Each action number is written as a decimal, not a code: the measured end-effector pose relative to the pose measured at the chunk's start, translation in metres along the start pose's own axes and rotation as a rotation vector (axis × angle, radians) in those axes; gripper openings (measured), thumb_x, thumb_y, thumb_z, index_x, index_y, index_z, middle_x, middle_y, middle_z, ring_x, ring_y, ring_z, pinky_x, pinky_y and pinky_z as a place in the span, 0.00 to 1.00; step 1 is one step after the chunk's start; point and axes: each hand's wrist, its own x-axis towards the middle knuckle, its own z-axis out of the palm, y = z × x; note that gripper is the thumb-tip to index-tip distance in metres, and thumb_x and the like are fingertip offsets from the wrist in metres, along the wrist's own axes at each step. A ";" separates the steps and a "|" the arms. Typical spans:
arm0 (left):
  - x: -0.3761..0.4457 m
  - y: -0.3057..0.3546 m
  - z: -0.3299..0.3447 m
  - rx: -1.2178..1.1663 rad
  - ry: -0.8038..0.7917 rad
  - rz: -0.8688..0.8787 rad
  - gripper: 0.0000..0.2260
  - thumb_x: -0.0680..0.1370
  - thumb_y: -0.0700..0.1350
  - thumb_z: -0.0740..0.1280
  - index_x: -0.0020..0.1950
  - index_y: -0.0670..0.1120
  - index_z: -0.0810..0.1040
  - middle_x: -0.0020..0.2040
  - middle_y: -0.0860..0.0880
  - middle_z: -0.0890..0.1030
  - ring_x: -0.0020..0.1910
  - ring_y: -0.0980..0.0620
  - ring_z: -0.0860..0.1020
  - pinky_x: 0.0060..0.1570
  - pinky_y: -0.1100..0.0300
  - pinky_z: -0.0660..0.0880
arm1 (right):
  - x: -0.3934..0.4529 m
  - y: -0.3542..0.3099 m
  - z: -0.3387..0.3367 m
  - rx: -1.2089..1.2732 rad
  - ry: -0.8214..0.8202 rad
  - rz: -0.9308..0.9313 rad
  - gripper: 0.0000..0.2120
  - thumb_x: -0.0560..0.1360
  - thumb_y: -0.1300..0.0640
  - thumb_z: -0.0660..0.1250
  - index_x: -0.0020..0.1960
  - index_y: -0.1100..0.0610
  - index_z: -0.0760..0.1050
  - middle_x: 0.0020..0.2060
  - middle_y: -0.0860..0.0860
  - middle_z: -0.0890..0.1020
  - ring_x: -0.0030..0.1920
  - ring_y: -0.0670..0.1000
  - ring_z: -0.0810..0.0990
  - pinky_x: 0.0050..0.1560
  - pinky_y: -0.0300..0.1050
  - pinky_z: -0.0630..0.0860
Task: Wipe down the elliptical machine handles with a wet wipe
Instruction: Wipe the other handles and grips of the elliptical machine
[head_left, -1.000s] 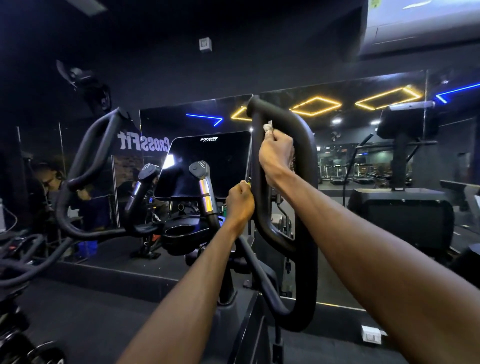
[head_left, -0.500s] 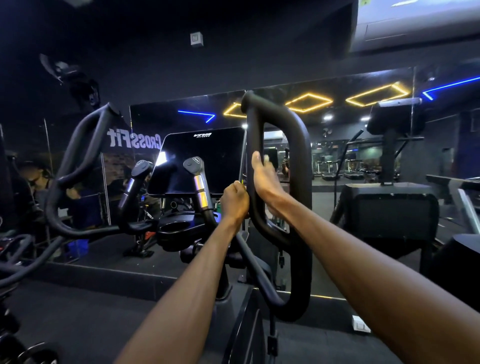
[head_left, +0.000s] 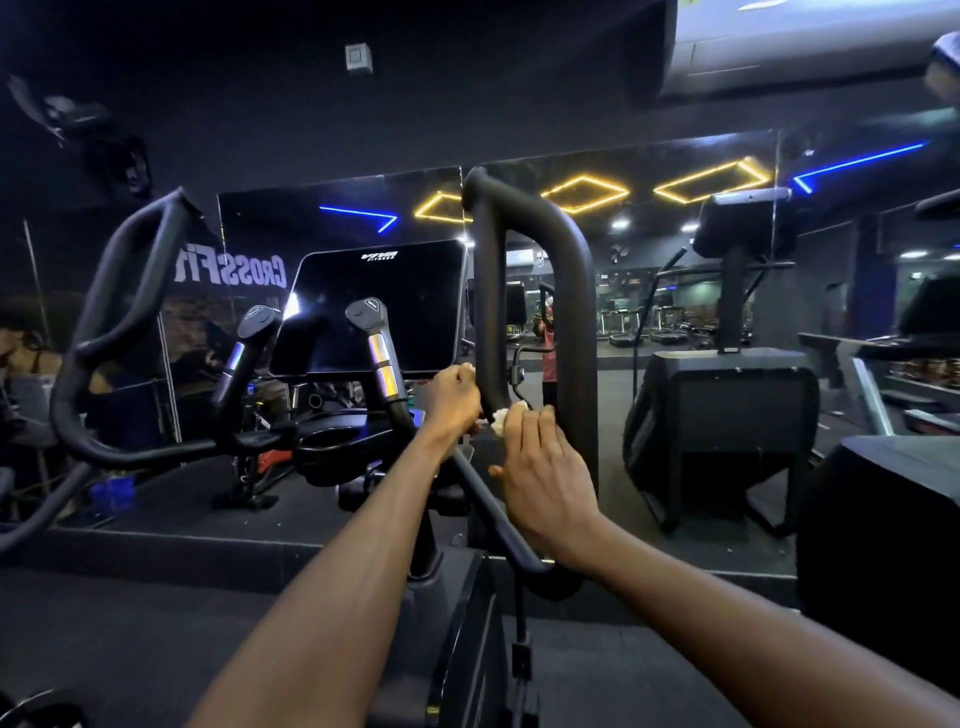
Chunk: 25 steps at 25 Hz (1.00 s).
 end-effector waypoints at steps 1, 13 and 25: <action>-0.002 -0.001 0.000 -0.001 -0.011 -0.005 0.17 0.84 0.47 0.52 0.41 0.43 0.74 0.35 0.44 0.77 0.32 0.46 0.78 0.26 0.54 0.78 | -0.003 0.001 0.004 -0.174 0.009 -0.006 0.38 0.78 0.40 0.57 0.73 0.70 0.55 0.66 0.68 0.68 0.69 0.66 0.69 0.72 0.59 0.62; -0.031 -0.006 -0.001 -0.082 -0.053 -0.087 0.16 0.83 0.44 0.52 0.43 0.44 0.76 0.40 0.41 0.81 0.35 0.44 0.82 0.27 0.59 0.74 | -0.017 0.016 0.010 -0.293 0.019 0.050 0.37 0.81 0.43 0.55 0.79 0.65 0.48 0.78 0.61 0.59 0.80 0.58 0.52 0.73 0.71 0.46; -0.052 -0.008 0.002 -0.215 -0.021 -0.129 0.07 0.81 0.47 0.56 0.46 0.50 0.72 0.42 0.42 0.82 0.34 0.47 0.79 0.27 0.57 0.74 | -0.013 0.015 0.009 -0.131 0.236 0.033 0.26 0.75 0.59 0.56 0.73 0.60 0.68 0.65 0.56 0.80 0.72 0.59 0.71 0.63 0.63 0.60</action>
